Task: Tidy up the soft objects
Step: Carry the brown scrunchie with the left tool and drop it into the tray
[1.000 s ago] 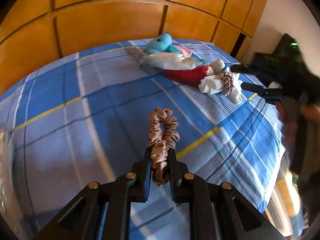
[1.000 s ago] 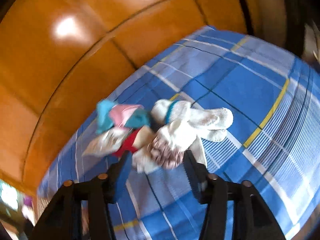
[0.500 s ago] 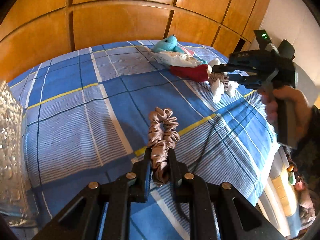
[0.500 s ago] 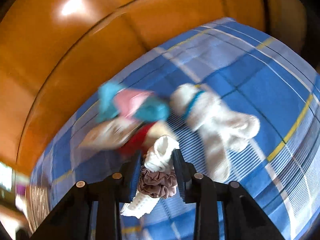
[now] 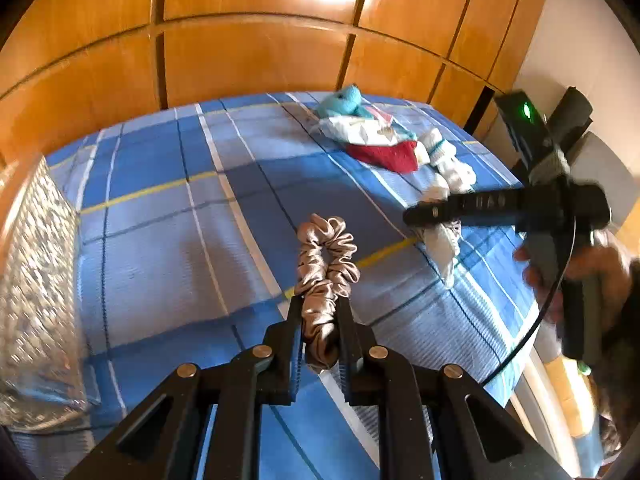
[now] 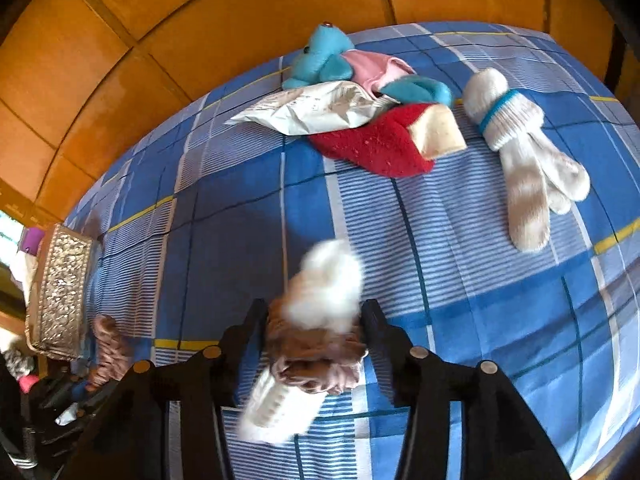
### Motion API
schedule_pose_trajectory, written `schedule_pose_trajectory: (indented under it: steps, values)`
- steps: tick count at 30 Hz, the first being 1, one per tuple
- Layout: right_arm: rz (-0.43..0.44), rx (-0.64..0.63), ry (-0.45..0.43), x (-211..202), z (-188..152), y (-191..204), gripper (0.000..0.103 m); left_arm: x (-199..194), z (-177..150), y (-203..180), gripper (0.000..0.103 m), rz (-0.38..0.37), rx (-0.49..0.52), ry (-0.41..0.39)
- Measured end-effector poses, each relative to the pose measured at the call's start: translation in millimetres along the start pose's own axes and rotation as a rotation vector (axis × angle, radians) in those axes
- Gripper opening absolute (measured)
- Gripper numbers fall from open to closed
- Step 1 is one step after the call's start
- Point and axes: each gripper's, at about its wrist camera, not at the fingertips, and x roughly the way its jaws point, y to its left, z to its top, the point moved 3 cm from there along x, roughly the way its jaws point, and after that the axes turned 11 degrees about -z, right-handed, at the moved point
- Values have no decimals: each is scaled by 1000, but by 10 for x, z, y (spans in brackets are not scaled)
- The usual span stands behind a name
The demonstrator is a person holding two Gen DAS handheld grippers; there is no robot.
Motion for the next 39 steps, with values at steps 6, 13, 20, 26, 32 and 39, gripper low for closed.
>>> schedule_pose_trajectory:
  steps: [6, 13, 20, 26, 32, 39]
  values:
    - [-9, 65, -31, 0, -35, -62, 40, -111, 475, 207, 15, 28, -46, -47]
    - [-41, 40, -38, -15, -61, -59, 39, -829, 1160, 786, 15, 131, -130, -219]
    - [-70, 31, -43, 48, -48, 12, 39, -2027, 1085, 1700, 15, 320, -274, -391]
    - [-129, -9, -63, 67, -66, 106, 39, -2907, 423, 2430, 15, 476, -442, -488]
    - [-170, -14, -68, 85, -55, 149, 39, -3108, -565, 3084, 15, 564, -645, -416]
    - [-227, -43, -67, 111, -51, 232, 39, -2871, -1045, 3561, 34, 562, -761, -334]
